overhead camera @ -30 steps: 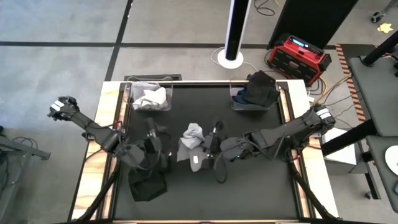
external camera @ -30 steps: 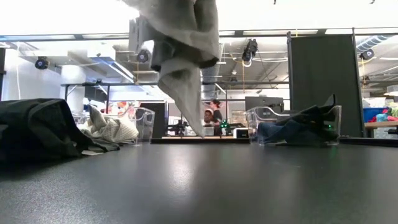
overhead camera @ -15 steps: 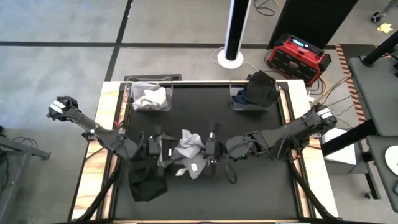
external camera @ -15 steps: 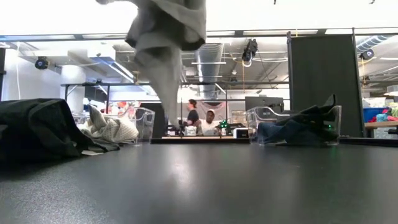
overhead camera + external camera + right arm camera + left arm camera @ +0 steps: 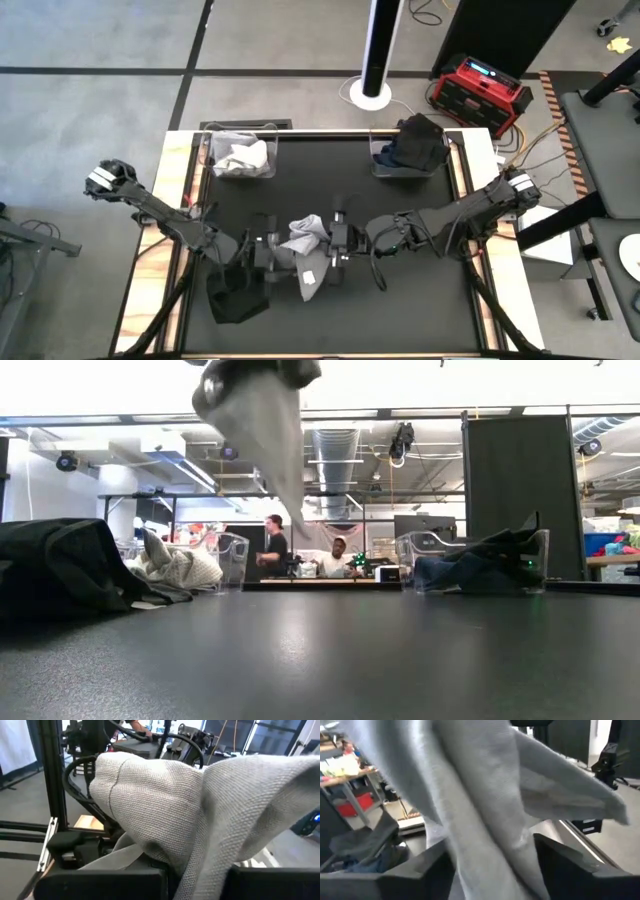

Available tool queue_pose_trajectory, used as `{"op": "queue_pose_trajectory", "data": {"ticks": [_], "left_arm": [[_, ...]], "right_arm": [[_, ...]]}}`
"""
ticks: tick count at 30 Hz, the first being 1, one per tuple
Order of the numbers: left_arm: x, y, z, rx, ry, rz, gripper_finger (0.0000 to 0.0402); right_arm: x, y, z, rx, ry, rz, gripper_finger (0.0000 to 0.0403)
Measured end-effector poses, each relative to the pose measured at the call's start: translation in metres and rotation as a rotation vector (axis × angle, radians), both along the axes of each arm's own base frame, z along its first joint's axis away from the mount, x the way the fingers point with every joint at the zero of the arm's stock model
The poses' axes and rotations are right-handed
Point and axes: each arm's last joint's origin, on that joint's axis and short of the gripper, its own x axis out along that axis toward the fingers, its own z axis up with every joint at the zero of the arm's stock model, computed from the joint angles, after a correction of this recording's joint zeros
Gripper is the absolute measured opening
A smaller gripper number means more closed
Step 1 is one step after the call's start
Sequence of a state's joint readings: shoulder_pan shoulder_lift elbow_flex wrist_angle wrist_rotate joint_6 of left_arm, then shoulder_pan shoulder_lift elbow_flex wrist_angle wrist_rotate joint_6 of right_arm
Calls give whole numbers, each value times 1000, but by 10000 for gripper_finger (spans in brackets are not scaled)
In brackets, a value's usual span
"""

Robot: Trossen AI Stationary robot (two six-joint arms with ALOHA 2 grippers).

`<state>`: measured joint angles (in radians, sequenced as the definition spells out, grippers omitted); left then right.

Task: Sort towels by color in basket
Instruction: Put the gray towel into the left transparent bin

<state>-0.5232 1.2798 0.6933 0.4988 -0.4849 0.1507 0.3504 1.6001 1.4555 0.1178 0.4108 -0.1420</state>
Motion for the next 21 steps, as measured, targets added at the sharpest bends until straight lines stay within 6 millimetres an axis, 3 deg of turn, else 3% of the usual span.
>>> {"op": "queue_pose_trajectory", "data": {"ticks": [6,11,21], "left_arm": [[10,-5,5,70,-11,-4,141],[8,-4,9,81,-22,-3,22],[2,-4,21,110,-82,-12,2]], "right_arm": [[0,0,0,66,-4,-6,12],[0,-2,-2,161,9,-31,12],[5,-26,-18,326,126,-144,29]]}}
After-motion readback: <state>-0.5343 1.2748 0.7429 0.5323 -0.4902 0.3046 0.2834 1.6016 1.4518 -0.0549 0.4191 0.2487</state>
